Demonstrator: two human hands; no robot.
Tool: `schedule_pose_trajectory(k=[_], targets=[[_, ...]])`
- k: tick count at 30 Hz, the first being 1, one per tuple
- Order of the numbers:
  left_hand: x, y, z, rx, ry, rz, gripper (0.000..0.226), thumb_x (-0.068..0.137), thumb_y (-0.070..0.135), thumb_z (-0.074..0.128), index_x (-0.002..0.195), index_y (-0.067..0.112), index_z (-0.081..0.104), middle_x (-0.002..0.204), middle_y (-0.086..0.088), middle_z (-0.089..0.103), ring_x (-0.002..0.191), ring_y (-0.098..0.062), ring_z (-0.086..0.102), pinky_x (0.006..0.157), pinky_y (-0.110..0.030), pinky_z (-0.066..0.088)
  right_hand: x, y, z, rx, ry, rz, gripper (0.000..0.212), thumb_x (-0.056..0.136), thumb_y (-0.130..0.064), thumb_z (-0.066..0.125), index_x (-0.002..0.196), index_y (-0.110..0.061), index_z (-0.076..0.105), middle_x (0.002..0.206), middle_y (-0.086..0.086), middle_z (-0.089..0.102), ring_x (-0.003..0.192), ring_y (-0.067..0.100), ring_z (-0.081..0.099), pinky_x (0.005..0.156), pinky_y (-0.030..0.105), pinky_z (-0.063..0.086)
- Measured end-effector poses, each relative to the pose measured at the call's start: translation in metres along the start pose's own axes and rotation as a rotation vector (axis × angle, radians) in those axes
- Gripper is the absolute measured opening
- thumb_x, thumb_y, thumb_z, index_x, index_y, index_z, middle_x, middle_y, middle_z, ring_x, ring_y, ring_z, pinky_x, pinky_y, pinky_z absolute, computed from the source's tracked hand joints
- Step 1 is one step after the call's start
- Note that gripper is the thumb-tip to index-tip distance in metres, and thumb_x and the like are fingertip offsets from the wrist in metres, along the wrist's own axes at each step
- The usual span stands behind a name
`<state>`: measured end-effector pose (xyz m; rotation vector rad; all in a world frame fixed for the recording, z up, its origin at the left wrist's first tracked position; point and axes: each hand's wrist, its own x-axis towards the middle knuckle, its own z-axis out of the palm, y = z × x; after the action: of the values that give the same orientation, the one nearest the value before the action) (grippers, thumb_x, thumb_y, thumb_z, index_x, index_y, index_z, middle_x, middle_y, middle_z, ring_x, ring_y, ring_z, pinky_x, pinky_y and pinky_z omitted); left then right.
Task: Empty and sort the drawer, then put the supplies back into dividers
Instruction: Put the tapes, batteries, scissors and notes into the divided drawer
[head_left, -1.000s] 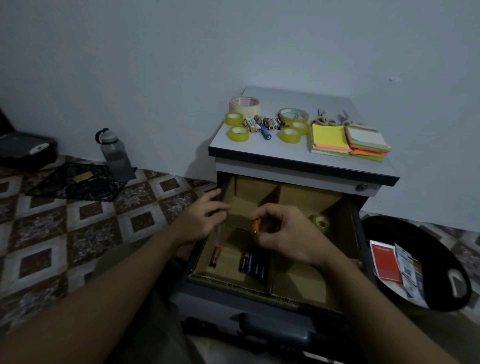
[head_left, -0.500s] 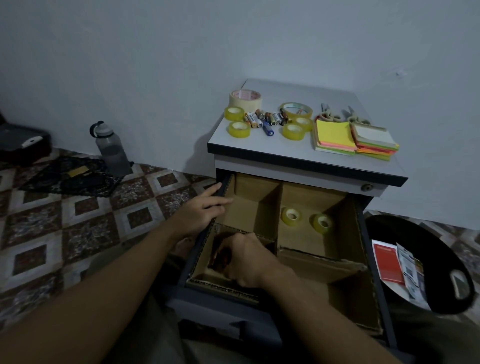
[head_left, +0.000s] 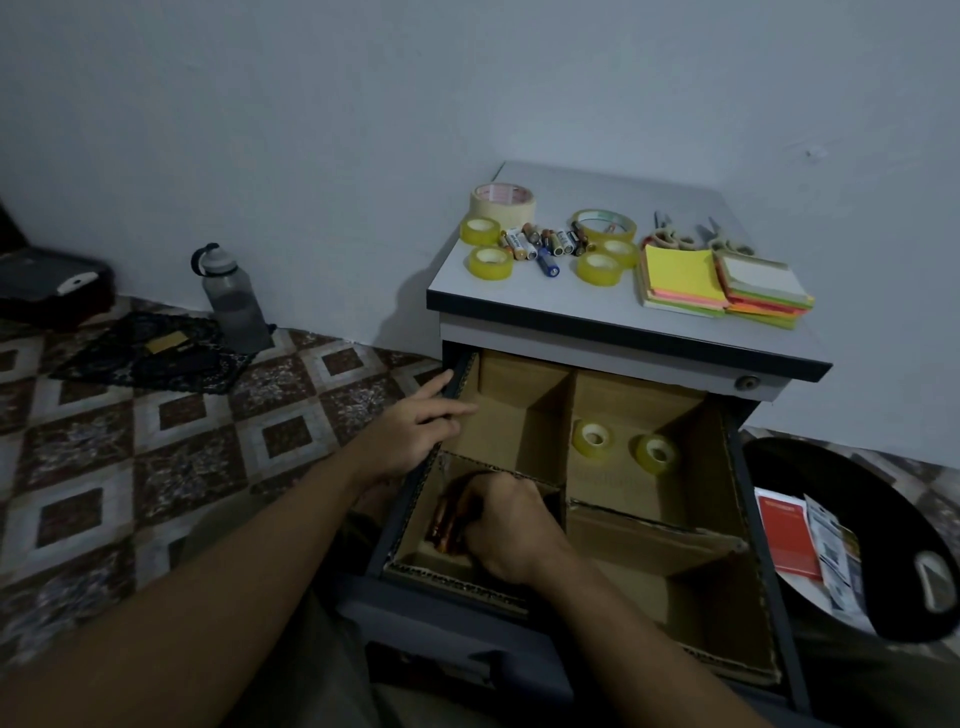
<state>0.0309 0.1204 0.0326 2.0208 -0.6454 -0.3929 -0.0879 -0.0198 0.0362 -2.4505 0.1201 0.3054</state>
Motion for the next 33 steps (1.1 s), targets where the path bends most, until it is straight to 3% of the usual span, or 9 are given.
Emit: schedule_pose_trajectory(k=[2,5,10,15,18,21,24,28,33], targets=[[-0.001,0.001,0.0,0.001,-0.002,0.0,0.032,0.102,0.017,0.053,0.121,0.04,0.066,0.163,0.014,0.017,0.148,-0.002,0.014,0.123,-0.036,0.017,-0.001,-0.002,-0.002,0.008,-0.106,0.013,0.016,0.084,-0.005,0.06,0.087,-0.013,0.073,0.083,-0.002,0.07,0.076,0.01,0.065,0.071,0.022,0.056],[-0.002,0.003,-0.001,0.006,-0.008,0.003,0.032,0.103,0.016,0.052,0.124,0.035,0.066,0.164,0.013,0.017,0.143,0.003,0.013,0.121,-0.032,0.017,-0.003,-0.007,0.0,-0.035,-0.255,-0.01,0.025,0.089,-0.005,0.055,0.084,-0.017,0.077,0.075,-0.013,0.066,0.065,-0.005,0.055,0.059,0.003,0.039],[-0.003,0.004,-0.001,0.002,-0.01,-0.002,0.032,0.103,0.015,0.052,0.122,0.034,0.066,0.163,0.014,0.017,0.146,0.0,0.014,0.117,-0.027,0.019,0.0,-0.007,-0.003,-0.083,-0.238,-0.04,0.023,0.091,-0.01,0.056,0.099,-0.011,0.077,0.104,0.002,0.075,0.098,0.014,0.066,0.089,0.024,0.052],[-0.004,0.009,-0.003,-0.032,0.002,-0.043,0.032,0.102,0.018,0.054,0.125,0.036,0.066,0.16,0.017,0.022,0.145,-0.002,0.02,0.121,-0.033,0.02,-0.004,-0.01,-0.013,-0.033,-0.213,-0.13,0.026,0.091,-0.006,0.057,0.107,-0.013,0.076,0.112,-0.002,0.073,0.104,0.009,0.065,0.09,0.019,0.052],[-0.005,0.02,-0.01,-0.05,0.054,-0.069,0.029,0.1,0.025,0.058,0.123,0.04,0.067,0.147,0.013,0.047,0.131,-0.004,0.046,0.113,-0.033,0.037,-0.011,-0.013,-0.038,0.024,-0.174,-0.139,0.023,0.093,-0.008,0.058,0.108,-0.015,0.074,0.107,-0.002,0.072,0.093,0.008,0.066,0.078,0.02,0.057],[-0.005,0.036,-0.019,0.005,0.16,-0.054,0.018,0.097,0.021,0.062,0.104,0.035,0.071,0.103,0.015,0.069,0.089,0.007,0.062,0.08,-0.019,0.05,-0.017,-0.013,-0.07,0.075,-0.108,-0.153,0.021,0.094,-0.014,0.06,0.109,-0.024,0.07,0.107,-0.007,0.07,0.093,0.004,0.066,0.078,0.023,0.059],[0.001,0.05,-0.031,0.06,0.275,0.0,0.012,0.094,0.02,0.065,0.1,0.028,0.072,0.093,0.008,0.072,0.081,0.0,0.067,0.071,-0.022,0.053,-0.018,-0.011,-0.106,0.065,-0.008,-0.199,0.022,0.093,-0.016,0.061,0.104,-0.035,0.066,0.105,-0.015,0.066,0.094,-0.002,0.062,0.078,0.021,0.055],[0.022,0.08,-0.051,0.125,0.348,0.136,0.011,0.092,0.015,0.068,0.097,0.024,0.072,0.083,0.006,0.071,0.07,0.001,0.064,0.062,-0.011,0.048,-0.006,-0.007,-0.162,0.028,0.123,-0.235,0.021,0.089,-0.014,0.064,0.098,-0.032,0.068,0.099,-0.015,0.068,0.085,-0.005,0.062,0.072,0.017,0.051],[0.068,0.115,-0.069,0.222,0.351,0.187,0.014,0.088,0.019,0.071,0.099,0.027,0.074,0.087,-0.006,0.073,0.078,-0.018,0.066,0.071,-0.025,0.055,0.021,-0.001,-0.227,-0.086,0.367,-0.267,0.018,0.081,-0.01,0.068,0.091,-0.025,0.073,0.085,-0.014,0.07,0.078,-0.002,0.064,0.068,0.008,0.045]])
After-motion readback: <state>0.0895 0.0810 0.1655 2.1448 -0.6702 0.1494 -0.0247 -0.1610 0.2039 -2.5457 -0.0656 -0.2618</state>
